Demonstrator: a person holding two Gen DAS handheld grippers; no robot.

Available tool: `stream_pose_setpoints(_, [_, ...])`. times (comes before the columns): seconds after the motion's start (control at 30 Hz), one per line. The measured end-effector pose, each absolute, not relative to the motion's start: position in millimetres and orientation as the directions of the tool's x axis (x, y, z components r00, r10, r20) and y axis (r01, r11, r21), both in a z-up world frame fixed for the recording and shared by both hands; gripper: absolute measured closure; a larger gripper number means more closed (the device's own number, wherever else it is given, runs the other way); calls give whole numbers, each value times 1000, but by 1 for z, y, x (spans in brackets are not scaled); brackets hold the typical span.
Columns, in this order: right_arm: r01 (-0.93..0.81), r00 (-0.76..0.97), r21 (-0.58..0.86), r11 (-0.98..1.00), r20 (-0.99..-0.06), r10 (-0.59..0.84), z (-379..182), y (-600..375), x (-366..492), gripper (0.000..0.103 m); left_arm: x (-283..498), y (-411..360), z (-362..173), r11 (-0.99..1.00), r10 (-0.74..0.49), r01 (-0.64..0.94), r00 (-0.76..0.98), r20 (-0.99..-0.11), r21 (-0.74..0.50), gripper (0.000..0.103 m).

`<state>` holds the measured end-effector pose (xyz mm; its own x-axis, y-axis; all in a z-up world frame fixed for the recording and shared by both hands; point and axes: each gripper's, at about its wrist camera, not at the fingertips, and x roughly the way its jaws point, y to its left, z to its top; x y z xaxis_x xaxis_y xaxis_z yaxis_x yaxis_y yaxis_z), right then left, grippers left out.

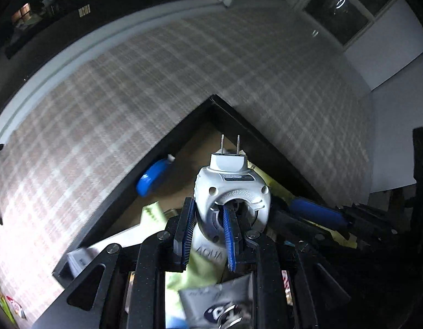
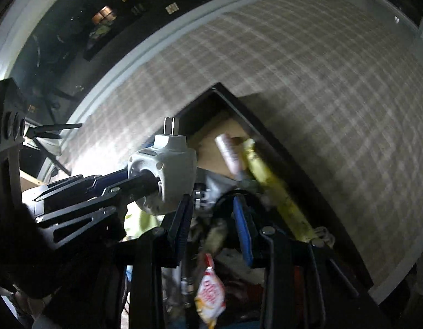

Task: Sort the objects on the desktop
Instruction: 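Carry the plug adapter into the black bin and open the left tool, then move both open tools back toward the items on the floor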

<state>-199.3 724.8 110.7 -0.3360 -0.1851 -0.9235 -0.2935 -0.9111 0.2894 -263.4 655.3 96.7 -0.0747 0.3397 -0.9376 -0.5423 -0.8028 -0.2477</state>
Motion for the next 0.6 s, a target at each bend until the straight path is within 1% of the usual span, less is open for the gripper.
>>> stream_pose_setpoints(0.17, [-322,-318,271,-907,-934,-166,103,736,-195,71,-262,669,82,-807,319,-537,-47,-947,-245,84])
stream_pose_setpoints(0.27, [-326,-305,266,-907,-938,-165,98,738,-194,71,-262,668,83,-815,314,-525,-41,-949,-246,83])
stream_pose_setpoints(0.33, [-320,-296,255,-912,-942,-159,97,734,-193,71,-262,665,85,-823,318,-510,-45,-947,-252,78])
stream_pose_setpoints(0.4, [-307,-295,246,-919,-943,-154,99,730,-193,71,-261,662,89,-829,316,-501,-51,-947,-249,61])
stream_pose_setpoints(0.47, [-293,-295,232,-927,-945,-143,101,725,-192,71,-259,657,98,-824,332,-504,-62,-941,-257,60])
stream_pose_setpoints(0.6, [-275,-304,212,-938,-944,-124,112,718,-189,71,-254,653,111,-819,326,-530,-118,-938,-219,61])
